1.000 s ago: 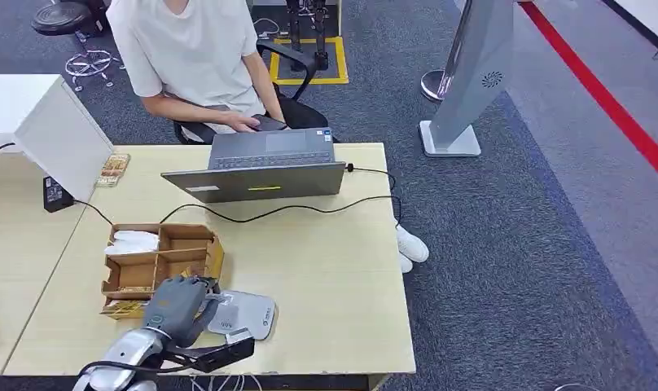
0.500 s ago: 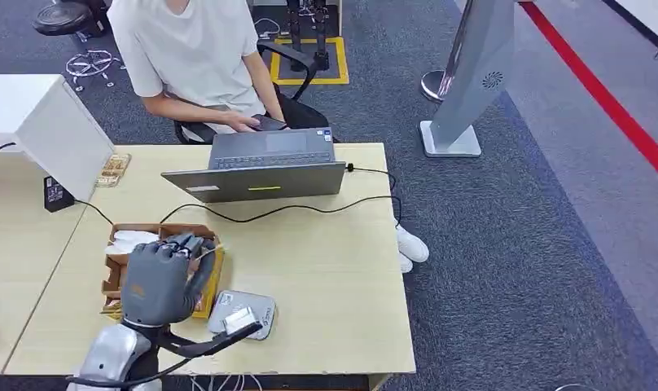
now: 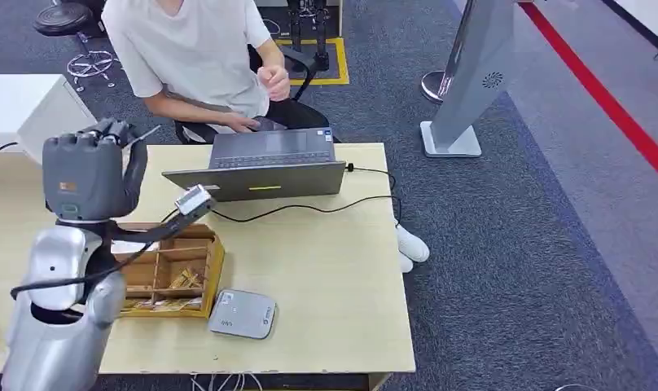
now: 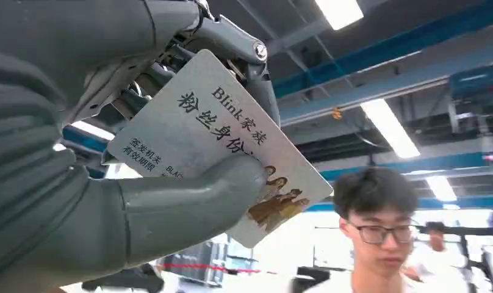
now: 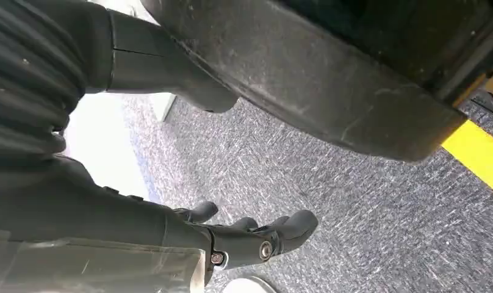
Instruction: Pass the card to the sensor for recognition and then transmit it.
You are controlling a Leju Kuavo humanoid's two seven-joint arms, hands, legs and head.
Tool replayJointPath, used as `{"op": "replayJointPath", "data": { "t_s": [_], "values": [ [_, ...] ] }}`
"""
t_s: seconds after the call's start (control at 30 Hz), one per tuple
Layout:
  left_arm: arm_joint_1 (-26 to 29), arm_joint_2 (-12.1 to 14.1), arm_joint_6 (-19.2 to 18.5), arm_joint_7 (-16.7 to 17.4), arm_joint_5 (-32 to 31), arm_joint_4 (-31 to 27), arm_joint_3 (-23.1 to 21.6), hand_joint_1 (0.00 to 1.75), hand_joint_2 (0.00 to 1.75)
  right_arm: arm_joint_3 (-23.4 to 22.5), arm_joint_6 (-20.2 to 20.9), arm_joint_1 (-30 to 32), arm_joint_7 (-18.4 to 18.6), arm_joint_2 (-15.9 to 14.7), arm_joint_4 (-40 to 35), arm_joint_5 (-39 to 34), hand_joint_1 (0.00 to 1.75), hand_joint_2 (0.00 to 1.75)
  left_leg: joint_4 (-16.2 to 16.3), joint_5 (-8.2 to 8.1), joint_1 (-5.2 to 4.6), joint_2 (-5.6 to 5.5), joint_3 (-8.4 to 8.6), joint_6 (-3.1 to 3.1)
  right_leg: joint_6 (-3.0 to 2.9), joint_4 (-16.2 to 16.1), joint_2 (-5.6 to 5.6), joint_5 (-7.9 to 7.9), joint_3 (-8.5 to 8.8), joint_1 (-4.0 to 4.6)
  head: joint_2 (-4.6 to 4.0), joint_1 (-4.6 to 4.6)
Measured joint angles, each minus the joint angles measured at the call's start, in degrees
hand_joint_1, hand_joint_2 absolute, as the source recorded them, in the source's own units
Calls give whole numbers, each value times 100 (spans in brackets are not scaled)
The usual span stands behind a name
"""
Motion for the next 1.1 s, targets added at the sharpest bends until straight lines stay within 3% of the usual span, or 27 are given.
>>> {"op": "replayJointPath", "data": {
  "t_s": [0.2, 0.53, 0.57, 0.83, 1.1],
  "values": [
    [-748, -188, -254, 59, -92, 799, 160, 175, 175, 35, 39, -16, 13, -2, 2, 0, 0, 175, 1, 4, -1, -1, -3, 4, 2, 0, 0, 3, -2, 0, 0, 2],
    [-989, -433, -289, 66, -140, 1168, 160, 175, 175, 35, 103, -33, 59, -7, 2, -50, 0, 175, 0, 4, -1, 0, -4, 4, 4, -1, 2, 5, -5, 0, 0, 0],
    [-989, -452, -304, 48, -114, 1170, 160, 0, 175, 35, 103, -34, 70, -7, 2, -50, 0, 175, 0, 4, 0, 1, -4, 4, 4, -1, 2, 5, -5, 0, 0, 0],
    [-874, -544, -590, -216, 315, 993, 129, 0, 175, 35, 101, -39, 109, -9, 2, -59, 0, 175, 0, 4, -1, 2, -5, 4, 4, 0, 3, 5, -5, 0, 0, 0],
    [-390, -540, -857, -162, 518, -72, -184, 0, 175, 35, 79, -35, 166, -11, 7, -164, 0, 175, -1, 2, -2, 5, -9, 5, 5, -2, 5, 4, -8, -1, 0, -2]
  ]
}}
